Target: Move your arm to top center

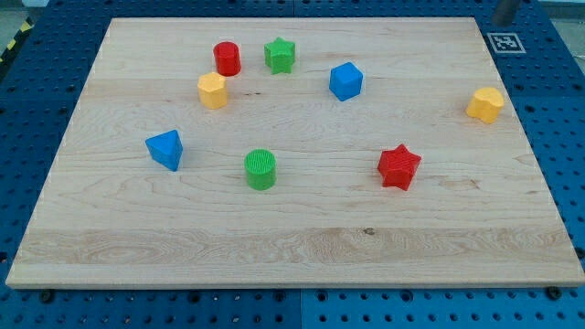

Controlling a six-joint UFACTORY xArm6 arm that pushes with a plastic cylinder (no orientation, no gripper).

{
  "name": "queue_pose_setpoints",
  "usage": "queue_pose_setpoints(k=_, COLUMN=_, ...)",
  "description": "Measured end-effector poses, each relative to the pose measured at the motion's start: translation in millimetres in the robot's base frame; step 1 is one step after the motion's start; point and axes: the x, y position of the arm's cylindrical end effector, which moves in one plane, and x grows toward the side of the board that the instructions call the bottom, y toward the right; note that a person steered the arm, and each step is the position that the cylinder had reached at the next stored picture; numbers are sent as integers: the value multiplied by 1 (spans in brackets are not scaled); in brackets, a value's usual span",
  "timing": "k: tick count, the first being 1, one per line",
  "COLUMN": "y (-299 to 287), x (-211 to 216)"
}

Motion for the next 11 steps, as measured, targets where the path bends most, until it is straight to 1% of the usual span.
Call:
queue_pose_setpoints(k=2, y=-1, x=1)
queue_pose_setpoints(k=3, y=-11, x=1)
queue_pose_setpoints(k=4, y=-58, x=1)
queue_pose_setpoints(k=6, y=-184, x=2)
queue_pose_setpoints(k=7, y=-235, x=2)
queue_pose_setpoints(k=9, y=-236, x=2)
queue_pose_setpoints(k=10, y=-254, x=1)
queue_pose_setpoints(k=11, y=-309, x=-7)
